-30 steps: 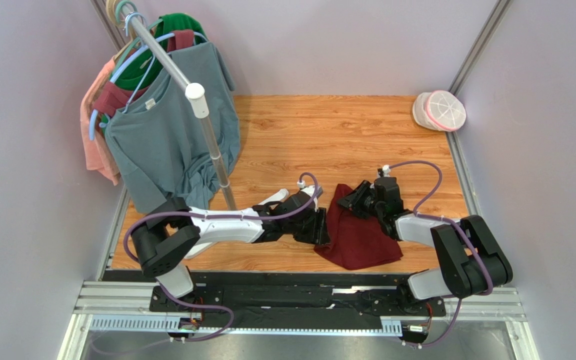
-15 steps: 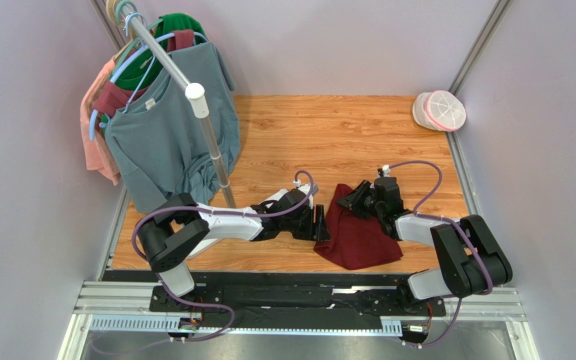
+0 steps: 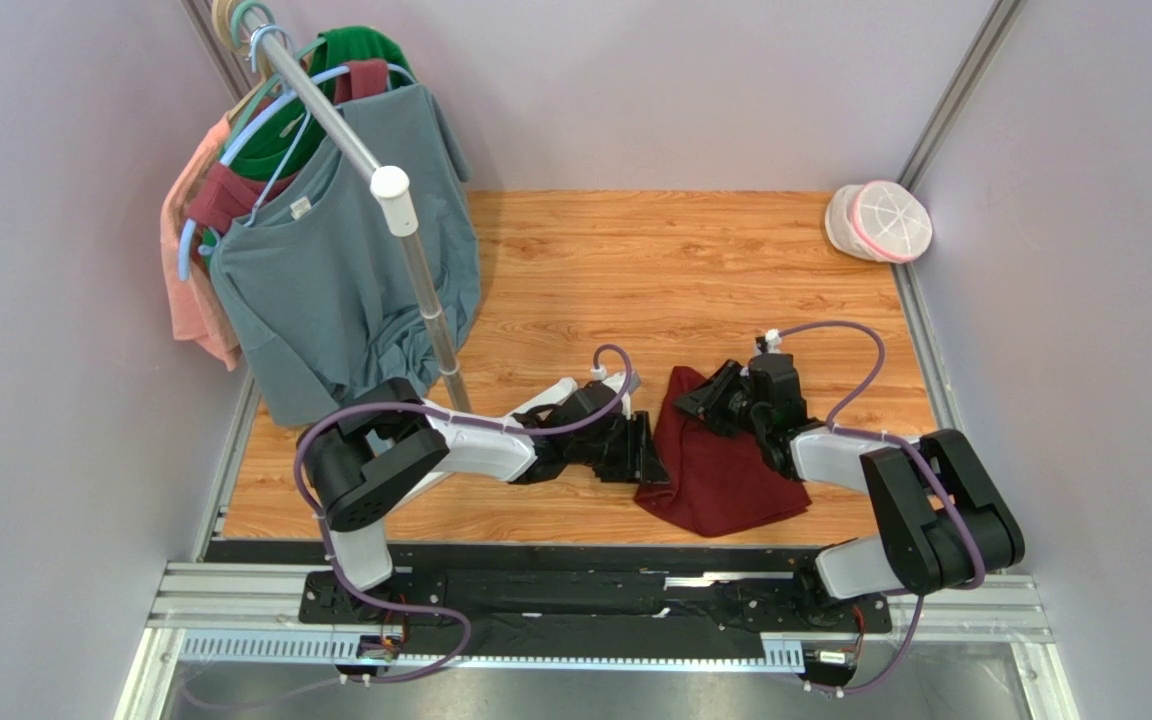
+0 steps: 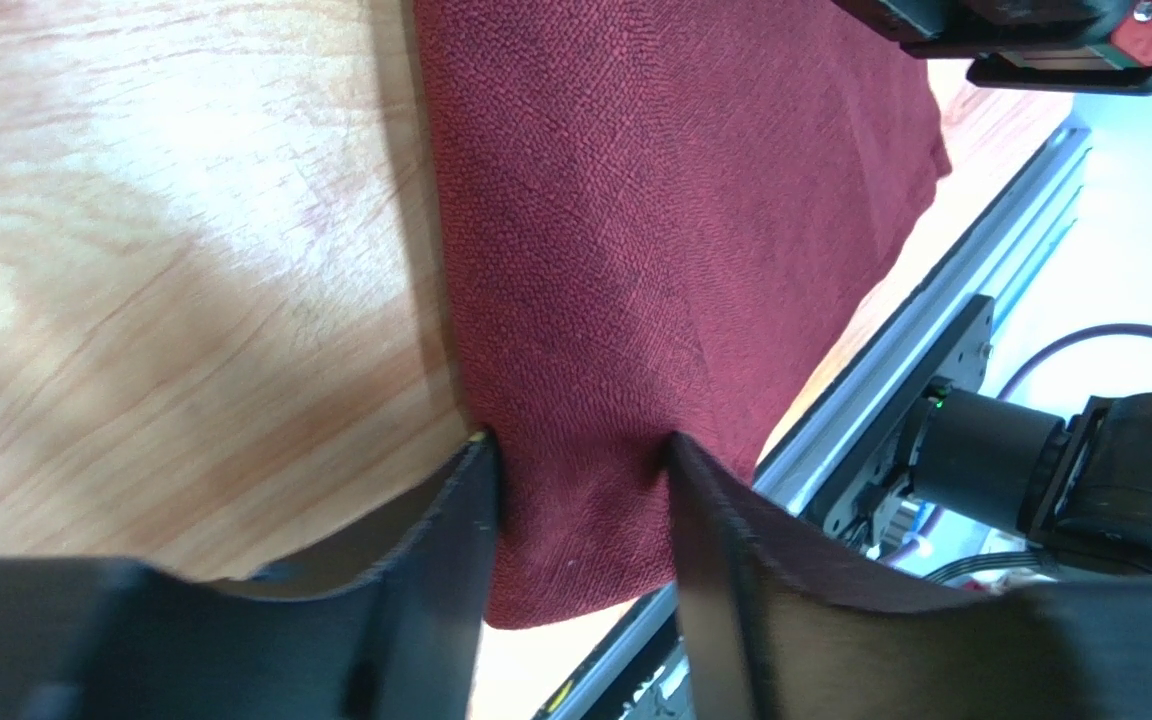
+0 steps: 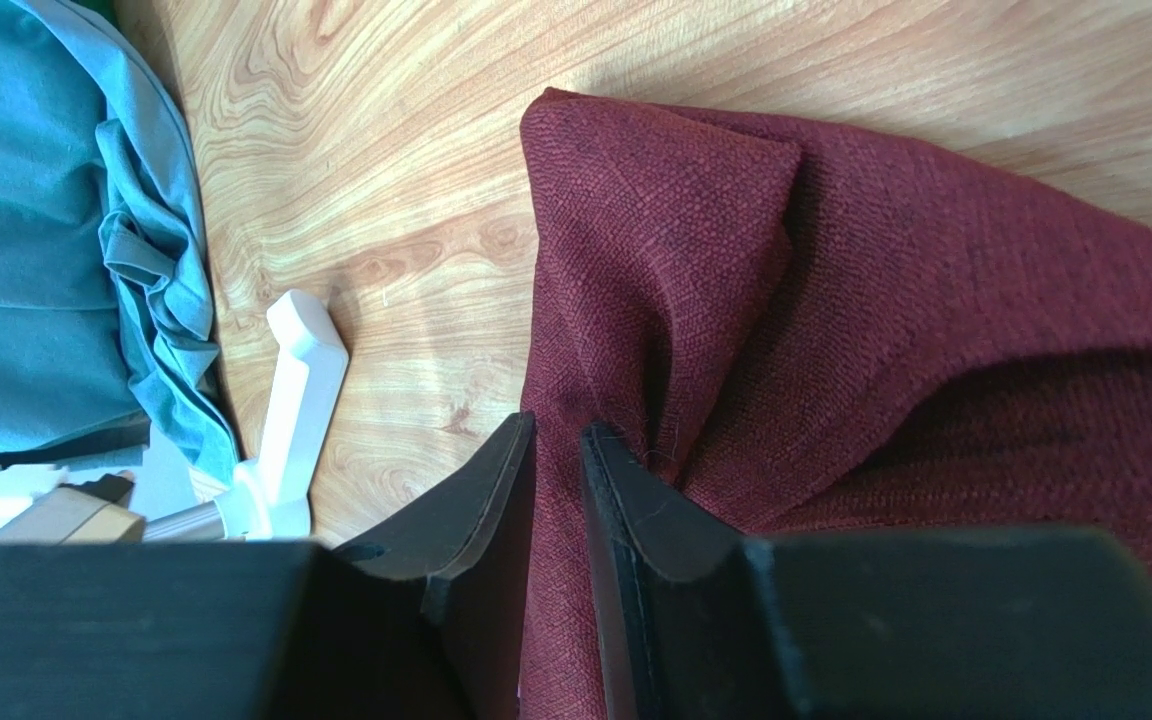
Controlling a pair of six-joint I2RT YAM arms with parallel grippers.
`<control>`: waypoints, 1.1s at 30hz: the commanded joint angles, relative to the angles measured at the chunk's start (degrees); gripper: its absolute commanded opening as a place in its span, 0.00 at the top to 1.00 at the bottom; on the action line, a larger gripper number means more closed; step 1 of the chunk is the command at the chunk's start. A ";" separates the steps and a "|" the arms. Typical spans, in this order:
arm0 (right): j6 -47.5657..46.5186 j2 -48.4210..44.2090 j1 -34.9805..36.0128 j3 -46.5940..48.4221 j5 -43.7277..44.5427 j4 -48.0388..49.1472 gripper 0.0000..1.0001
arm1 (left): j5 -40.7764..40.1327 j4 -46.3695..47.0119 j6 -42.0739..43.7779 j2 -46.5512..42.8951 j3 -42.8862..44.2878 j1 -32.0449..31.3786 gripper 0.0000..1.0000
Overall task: Fold the napkin, place the utensils inside, and roll it up
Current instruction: Roll the napkin with the utensil
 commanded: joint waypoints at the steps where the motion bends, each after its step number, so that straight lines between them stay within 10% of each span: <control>1: -2.37 2.81 -0.36 -2.13 4.95 -8.78 0.73 | -0.04 1.13 -0.99 2.62 -0.12 -0.10 0.54; 13: -2.20 3.52 -0.27 -2.04 4.51 -7.99 0.73 | -0.21 0.43 -1.52 4.82 1.12 -0.10 1.00; 33: -7.47 -8.60 -0.27 6.65 -1.98 -19.76 0.64 | -26.30 -40.77 26.69 0.16 17.28 -1.59 1.00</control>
